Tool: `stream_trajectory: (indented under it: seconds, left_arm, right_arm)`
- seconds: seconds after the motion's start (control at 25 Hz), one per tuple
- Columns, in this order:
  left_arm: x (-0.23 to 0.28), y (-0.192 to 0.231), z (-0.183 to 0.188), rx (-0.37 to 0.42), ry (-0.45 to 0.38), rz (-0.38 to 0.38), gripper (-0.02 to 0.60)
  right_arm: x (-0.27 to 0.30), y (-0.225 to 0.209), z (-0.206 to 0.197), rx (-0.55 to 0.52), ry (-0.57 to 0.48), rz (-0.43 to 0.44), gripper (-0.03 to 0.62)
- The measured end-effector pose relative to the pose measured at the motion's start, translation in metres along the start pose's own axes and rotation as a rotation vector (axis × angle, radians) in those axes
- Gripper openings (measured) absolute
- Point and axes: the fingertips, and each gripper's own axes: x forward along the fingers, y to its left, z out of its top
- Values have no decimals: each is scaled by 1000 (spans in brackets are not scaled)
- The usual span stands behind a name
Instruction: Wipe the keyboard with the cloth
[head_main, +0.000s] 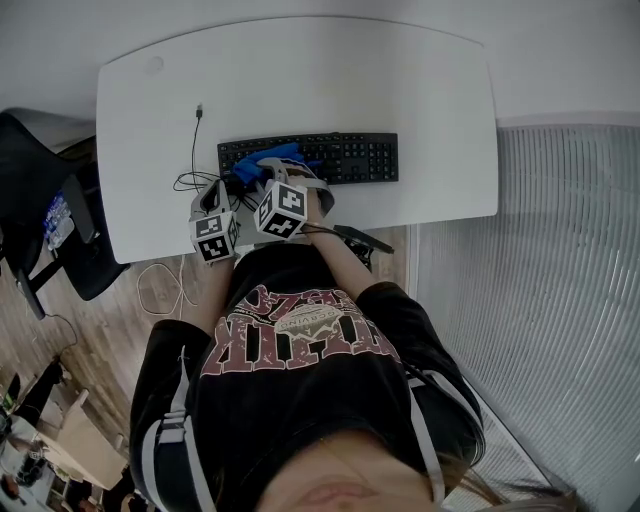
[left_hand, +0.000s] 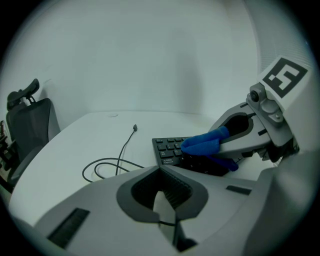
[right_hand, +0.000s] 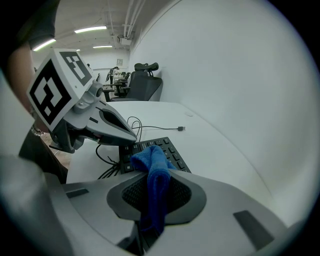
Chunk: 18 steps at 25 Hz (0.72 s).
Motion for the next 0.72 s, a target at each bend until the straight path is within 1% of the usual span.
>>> stream_trajectory:
  seconds: [0.72]
  left_arm:
    - [0, -2, 0, 10, 0, 20, 29]
  right_arm:
    - [-17, -14, -25, 43, 30, -50, 64]
